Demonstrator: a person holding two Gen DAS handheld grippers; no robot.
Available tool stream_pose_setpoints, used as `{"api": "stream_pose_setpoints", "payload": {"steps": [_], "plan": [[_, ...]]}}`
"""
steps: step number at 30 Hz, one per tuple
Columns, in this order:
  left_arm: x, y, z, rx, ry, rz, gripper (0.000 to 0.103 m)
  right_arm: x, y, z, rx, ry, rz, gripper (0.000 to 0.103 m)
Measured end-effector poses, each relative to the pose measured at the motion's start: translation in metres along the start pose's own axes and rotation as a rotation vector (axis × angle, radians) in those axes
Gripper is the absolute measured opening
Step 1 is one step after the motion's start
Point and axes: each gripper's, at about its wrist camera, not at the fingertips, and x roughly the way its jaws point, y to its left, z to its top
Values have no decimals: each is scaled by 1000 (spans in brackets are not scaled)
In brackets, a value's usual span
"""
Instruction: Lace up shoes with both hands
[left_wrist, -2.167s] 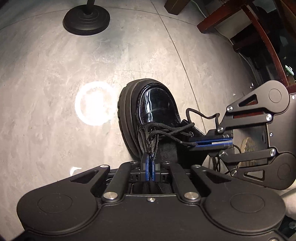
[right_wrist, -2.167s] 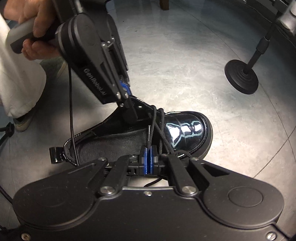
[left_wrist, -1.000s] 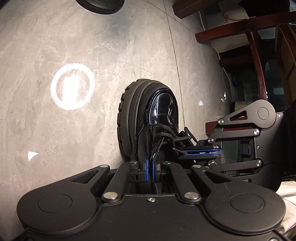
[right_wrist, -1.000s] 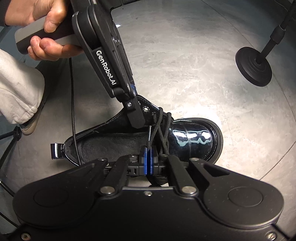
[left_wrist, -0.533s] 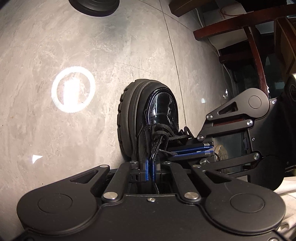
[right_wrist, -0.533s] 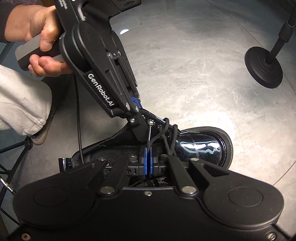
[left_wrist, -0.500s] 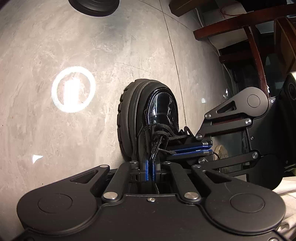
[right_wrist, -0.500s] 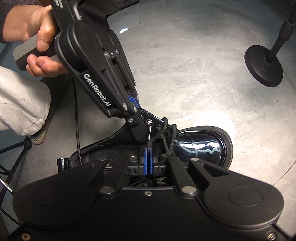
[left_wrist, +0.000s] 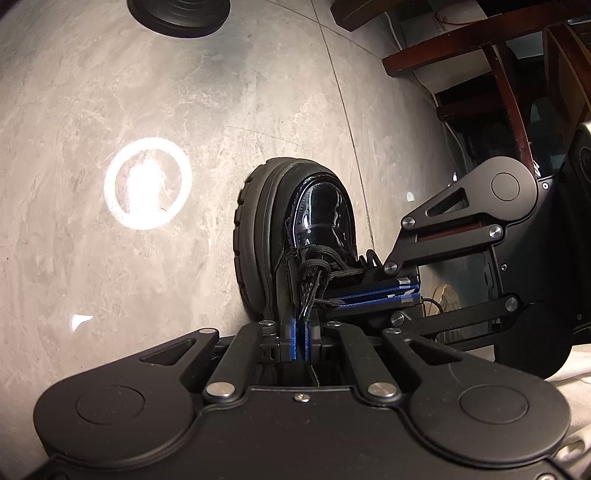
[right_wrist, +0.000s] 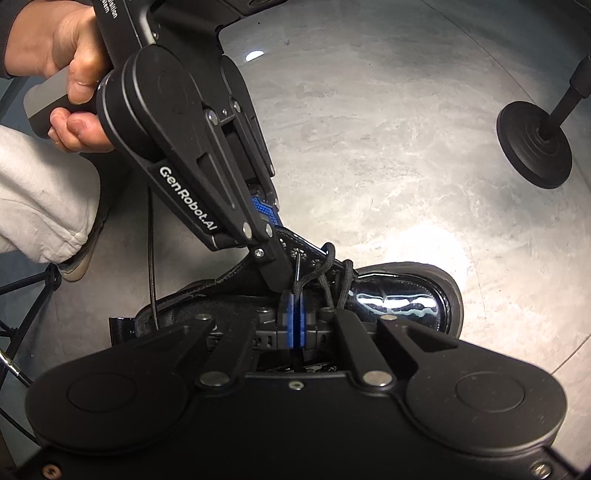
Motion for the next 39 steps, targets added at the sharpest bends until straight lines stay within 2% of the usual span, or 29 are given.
{"api": "stream_pose_setpoints", "payload": {"steps": [8, 10, 12, 13, 15, 16, 18, 21, 24, 26, 29, 31, 36, 38, 39], "plan": [[-2, -7, -3, 43, -7, 26, 5, -1, 0, 2, 0, -14, 1, 4], [-8, -2, -5, 25, 16, -9, 9, -2, -1, 2, 5, -22, 8, 4], [-17, 7, -8, -15, 21, -66, 26, -3, -2, 2, 9, -26, 4, 4], [-26, 13, -11, -44, 1, -100, 31, -2, -3, 2, 12, -29, 7, 4], [-40, 24, -15, -93, -57, -124, 62, -2, -3, 1, 11, -32, 10, 4], [-45, 29, -17, -126, -96, -118, 64, -2, -2, 1, 8, -32, 10, 4], [-50, 40, -20, -214, -166, -118, 64, -1, -1, 1, 7, -34, 9, 4], [-44, 55, -25, -382, -214, -116, 64, 0, -2, 0, 12, -37, 7, 4], [-29, 67, -38, -582, -213, -130, 64, 2, -2, 0, 17, -40, 5, 4], [-17, 71, -49, -714, -198, -183, 64, 2, 0, -1, 18, -41, 4, 4], [-10, 63, -55, -746, -197, -221, 63, 1, 2, -2, 19, -46, 0, 5], [-12, 59, -53, -721, -214, -202, 62, 1, 3, -2, 21, -48, -1, 5], [-5, 54, -56, -750, -230, -236, 33, 0, 4, -4, 22, -52, 1, 5], [-4, 51, -59, -758, -255, -254, 27, 0, 4, -4, 23, -52, 3, 5], [-6, 50, -60, -759, -273, -259, 19, 0, 4, -4, 24, -53, 3, 5]]}}
